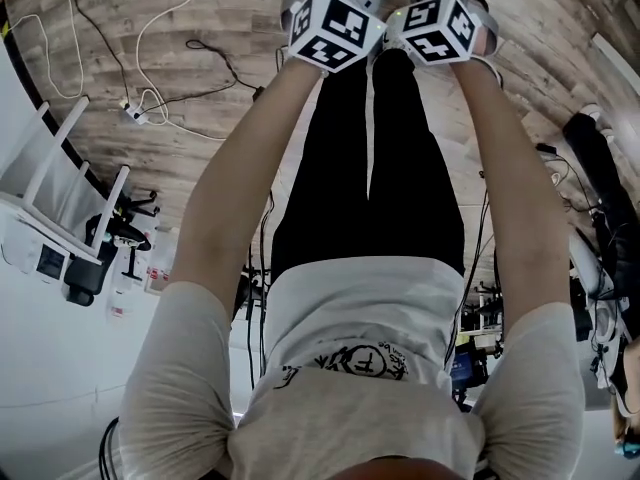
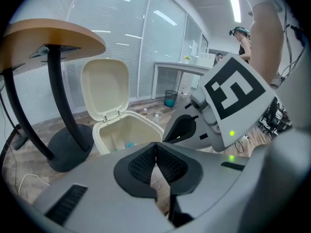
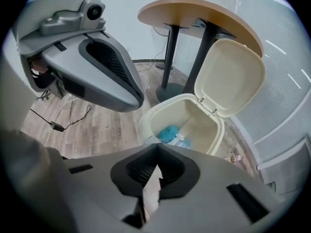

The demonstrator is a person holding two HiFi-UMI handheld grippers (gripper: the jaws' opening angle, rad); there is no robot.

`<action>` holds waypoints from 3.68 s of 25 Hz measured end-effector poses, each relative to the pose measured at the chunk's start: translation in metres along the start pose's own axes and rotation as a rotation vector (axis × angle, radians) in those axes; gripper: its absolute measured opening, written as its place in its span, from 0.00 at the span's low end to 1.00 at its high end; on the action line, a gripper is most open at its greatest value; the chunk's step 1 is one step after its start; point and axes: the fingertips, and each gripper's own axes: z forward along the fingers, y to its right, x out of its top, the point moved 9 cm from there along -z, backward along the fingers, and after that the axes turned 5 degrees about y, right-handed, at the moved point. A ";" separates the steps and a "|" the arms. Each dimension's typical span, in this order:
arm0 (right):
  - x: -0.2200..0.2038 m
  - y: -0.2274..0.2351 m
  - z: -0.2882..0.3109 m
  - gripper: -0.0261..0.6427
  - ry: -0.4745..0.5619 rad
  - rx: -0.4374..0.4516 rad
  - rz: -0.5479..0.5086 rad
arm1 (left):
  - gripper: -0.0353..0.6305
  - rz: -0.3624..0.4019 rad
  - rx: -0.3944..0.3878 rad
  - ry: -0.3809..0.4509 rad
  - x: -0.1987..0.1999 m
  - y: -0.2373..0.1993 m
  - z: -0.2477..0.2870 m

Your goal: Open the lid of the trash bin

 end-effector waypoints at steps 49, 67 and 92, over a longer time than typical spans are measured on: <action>0.213 0.094 -0.483 0.05 0.639 -0.171 0.327 | 0.08 -0.053 0.114 0.574 0.374 0.074 -0.338; 0.266 0.080 -0.613 0.05 0.855 -0.239 0.306 | 0.08 0.034 0.131 0.678 0.439 0.104 -0.437; 0.281 0.085 -0.674 0.05 0.925 -0.291 0.303 | 0.08 0.080 0.154 0.723 0.483 0.110 -0.474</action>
